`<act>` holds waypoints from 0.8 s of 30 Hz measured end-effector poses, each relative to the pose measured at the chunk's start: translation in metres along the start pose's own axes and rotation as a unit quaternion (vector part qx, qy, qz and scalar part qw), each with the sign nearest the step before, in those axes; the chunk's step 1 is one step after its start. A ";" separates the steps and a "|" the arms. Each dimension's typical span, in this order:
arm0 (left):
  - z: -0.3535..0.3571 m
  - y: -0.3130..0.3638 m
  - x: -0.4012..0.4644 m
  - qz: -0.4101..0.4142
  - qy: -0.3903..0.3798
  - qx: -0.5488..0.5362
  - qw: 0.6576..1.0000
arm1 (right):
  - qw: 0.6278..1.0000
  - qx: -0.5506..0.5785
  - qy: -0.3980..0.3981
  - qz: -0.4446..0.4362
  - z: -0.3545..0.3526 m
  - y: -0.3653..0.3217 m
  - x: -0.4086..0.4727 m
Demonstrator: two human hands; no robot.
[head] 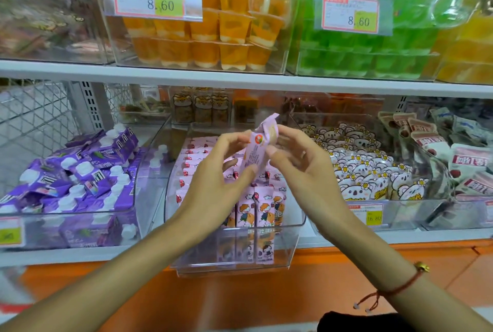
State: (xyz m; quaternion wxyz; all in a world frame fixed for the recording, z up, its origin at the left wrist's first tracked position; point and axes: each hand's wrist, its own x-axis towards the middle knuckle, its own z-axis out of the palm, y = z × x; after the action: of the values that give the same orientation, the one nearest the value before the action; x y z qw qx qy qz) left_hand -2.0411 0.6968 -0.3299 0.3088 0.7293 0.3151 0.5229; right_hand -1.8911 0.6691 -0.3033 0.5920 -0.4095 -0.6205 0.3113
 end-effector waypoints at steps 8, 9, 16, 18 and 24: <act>-0.004 0.019 0.004 -0.151 0.011 -0.108 0.983 | 0.999 -0.019 0.008 0.036 -0.007 0.000 0.001; -0.005 0.023 0.005 -0.210 -0.013 -0.145 0.967 | 0.998 -0.016 0.010 0.062 -0.008 0.000 0.002; -0.004 0.031 0.007 -0.374 -0.036 -0.259 0.890 | 0.984 0.011 -0.009 0.175 -0.008 0.001 0.003; -0.004 0.028 0.006 -0.380 -0.047 -0.259 0.887 | 0.984 0.008 -0.008 0.178 -0.007 0.001 0.003; -0.013 0.023 0.006 -0.237 -0.060 -0.173 0.954 | 0.993 0.005 -0.061 0.105 -0.015 0.002 0.003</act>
State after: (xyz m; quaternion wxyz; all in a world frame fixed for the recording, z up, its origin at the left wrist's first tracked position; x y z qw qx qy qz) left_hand -2.0488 0.6894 -0.3051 0.5633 0.5995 0.3643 0.4365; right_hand -1.8756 0.6712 -0.3021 0.5194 -0.4496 -0.6074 0.3987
